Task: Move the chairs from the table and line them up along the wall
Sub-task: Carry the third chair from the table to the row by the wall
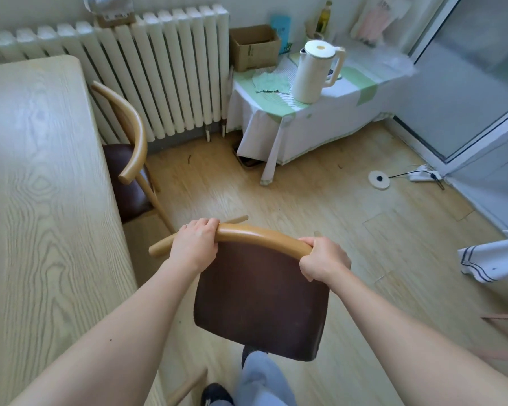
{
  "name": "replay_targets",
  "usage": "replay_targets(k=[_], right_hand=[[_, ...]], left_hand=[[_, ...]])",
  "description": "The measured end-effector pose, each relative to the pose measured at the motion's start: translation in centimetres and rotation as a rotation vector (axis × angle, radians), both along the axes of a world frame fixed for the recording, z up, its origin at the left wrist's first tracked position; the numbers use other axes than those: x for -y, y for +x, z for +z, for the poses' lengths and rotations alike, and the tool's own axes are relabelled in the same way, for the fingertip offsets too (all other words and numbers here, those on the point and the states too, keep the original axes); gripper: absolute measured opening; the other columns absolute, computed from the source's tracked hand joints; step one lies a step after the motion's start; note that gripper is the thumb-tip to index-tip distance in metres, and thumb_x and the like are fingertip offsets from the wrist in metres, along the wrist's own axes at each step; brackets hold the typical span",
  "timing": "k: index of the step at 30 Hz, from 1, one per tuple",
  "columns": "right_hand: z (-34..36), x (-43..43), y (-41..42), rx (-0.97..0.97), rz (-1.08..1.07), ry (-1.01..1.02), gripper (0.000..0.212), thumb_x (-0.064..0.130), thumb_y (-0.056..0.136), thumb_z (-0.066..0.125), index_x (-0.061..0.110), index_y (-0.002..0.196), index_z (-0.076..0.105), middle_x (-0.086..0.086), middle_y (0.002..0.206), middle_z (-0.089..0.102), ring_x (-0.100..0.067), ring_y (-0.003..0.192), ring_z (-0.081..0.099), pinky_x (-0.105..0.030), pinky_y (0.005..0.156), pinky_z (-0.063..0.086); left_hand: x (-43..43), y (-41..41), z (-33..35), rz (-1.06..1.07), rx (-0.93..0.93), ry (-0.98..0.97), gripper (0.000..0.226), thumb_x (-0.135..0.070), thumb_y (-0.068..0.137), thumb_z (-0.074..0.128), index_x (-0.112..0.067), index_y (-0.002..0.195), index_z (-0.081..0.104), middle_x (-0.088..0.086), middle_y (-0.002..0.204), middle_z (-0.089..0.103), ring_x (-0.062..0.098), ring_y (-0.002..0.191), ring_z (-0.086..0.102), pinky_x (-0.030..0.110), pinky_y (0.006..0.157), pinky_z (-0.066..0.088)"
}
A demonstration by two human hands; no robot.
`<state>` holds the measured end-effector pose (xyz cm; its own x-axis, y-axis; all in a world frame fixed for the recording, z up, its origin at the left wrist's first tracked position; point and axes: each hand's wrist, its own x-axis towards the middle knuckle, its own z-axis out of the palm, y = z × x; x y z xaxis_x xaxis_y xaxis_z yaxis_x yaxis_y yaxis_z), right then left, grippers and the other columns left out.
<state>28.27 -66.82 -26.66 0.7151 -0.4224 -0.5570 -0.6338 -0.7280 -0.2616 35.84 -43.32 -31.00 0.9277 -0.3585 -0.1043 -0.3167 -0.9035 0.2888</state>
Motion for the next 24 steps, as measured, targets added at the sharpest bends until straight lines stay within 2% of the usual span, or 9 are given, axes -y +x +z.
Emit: replay_targets(k=[4, 9, 13, 15, 20, 24], right_hand=[[1.7, 2.1, -4.6, 0.056, -0.061, -0.05, 0.072, 0.007, 0.062, 0.054, 0.05, 0.119, 0.057, 0.01, 0.086, 0.061, -0.02, 0.083, 0.056, -0.024, 0.066, 0.039], [3.0, 4.9, -10.5, 0.107, -0.104, -0.108, 0.069, 0.009, 0.064, 0.053, 0.049, 0.12, 0.058, 0.007, 0.092, 0.063, -0.022, 0.086, 0.057, -0.024, 0.073, 0.04], [4.0, 7.5, -14.6, 0.101, -0.095, -0.114, 0.067, 0.008, 0.059, 0.052, 0.048, 0.112, 0.062, 0.009, 0.09, 0.066, -0.022, 0.08, 0.057, -0.024, 0.066, 0.04], [4.4, 8.9, -16.8, 0.085, -0.083, -0.117, 0.068, 0.008, 0.057, 0.052, 0.05, 0.11, 0.062, 0.009, 0.082, 0.065, -0.022, 0.079, 0.059, -0.024, 0.062, 0.039], [4.2, 11.5, -22.9, 0.079, -0.011, -0.101, 0.067, 0.005, 0.054, 0.056, 0.045, 0.108, 0.063, 0.007, 0.079, 0.064, -0.022, 0.078, 0.06, -0.024, 0.06, 0.04], [3.6, 12.3, -28.5, 0.078, 0.07, -0.075, 0.055, 0.006, 0.054, 0.056, 0.04, 0.097, 0.063, 0.006, 0.074, 0.061, -0.015, 0.067, 0.055, -0.023, 0.056, 0.037]], left_hand=[[4.3, -2.9, 1.6, -0.133, 0.001, -0.068, 0.036, -0.019, 0.082, 0.06, -0.02, 0.118, 0.054, 0.002, 0.105, 0.063, 0.024, 0.099, 0.058, 0.033, 0.084, 0.044], [8.8, -7.0, 3.4, -0.253, 0.02, -0.094, 0.039, -0.012, 0.078, 0.06, -0.02, 0.116, 0.054, 0.0, 0.1, 0.064, 0.023, 0.095, 0.06, 0.03, 0.071, 0.041], [10.9, -10.7, 4.4, -0.306, 0.027, -0.08, 0.029, -0.013, 0.076, 0.06, -0.019, 0.104, 0.056, 0.0, 0.092, 0.064, 0.023, 0.087, 0.06, 0.029, 0.064, 0.039], [12.1, -13.2, 4.9, -0.316, 0.023, -0.053, 0.025, -0.014, 0.075, 0.06, -0.019, 0.1, 0.057, 0.0, 0.089, 0.064, 0.022, 0.084, 0.06, 0.029, 0.061, 0.036], [14.1, -20.2, 4.9, -0.274, 0.031, -0.014, 0.025, -0.013, 0.074, 0.059, -0.017, 0.099, 0.056, 0.003, 0.088, 0.064, 0.023, 0.081, 0.057, 0.029, 0.061, 0.033], [14.6, -27.0, 4.6, -0.197, 0.007, 0.034, 0.025, -0.011, 0.074, 0.057, -0.016, 0.098, 0.057, 0.003, 0.089, 0.063, 0.024, 0.081, 0.058, 0.029, 0.061, 0.036]])
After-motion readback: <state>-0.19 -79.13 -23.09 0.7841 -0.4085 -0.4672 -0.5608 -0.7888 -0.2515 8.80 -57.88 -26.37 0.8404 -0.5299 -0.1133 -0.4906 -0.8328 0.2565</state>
